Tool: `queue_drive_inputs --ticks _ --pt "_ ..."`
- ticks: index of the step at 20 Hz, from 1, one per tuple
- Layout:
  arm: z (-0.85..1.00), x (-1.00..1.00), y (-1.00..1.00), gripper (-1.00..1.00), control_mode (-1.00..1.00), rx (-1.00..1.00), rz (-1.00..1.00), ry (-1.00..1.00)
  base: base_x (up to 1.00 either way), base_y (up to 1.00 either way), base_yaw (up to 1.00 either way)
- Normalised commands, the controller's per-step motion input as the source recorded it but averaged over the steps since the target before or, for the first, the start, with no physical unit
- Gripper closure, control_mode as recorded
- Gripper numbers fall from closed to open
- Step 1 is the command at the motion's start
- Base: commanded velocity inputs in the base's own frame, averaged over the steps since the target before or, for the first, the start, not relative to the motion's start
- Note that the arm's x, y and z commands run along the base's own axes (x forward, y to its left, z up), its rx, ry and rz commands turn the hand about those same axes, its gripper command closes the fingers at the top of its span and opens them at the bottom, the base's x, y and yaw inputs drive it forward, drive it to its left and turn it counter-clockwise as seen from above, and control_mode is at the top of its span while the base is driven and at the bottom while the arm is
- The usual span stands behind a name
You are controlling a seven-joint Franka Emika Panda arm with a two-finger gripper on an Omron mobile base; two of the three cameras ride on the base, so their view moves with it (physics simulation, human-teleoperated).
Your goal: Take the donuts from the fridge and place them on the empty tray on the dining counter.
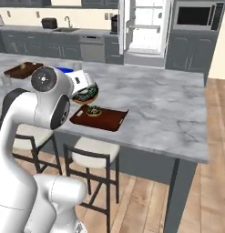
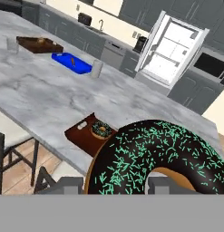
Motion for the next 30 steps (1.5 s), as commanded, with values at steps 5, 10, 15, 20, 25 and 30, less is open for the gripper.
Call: queue_drive_inputs --ticks 5,10,15,20,25,30 --pt "0.0 0.0 0.0 1.0 1.0 0.0 0.0 0.0 0.39 1.0 -0.48" --pt "0.0 0.0 0.0 1.0 1.0 0.0 0.0 0.0 0.93 0.47 -0.27" --pt "0.0 0.0 0.0 1.0 1.0 0.0 0.0 0.0 1.0 -0.02 0.04" --pt "0.0 0.0 0.0 1.0 1.0 0.0 0.0 0.0 0.86 -0.01 0.17" --pt "0.0 0.0 0.0 1.0 1.0 0.0 0.0 0.0 0.25 0.01 0.0" --pt "-0.16 0.76 -0.24 1.0 -1.0 0.0 0.0 0.23 0.0 0.0 0.0"
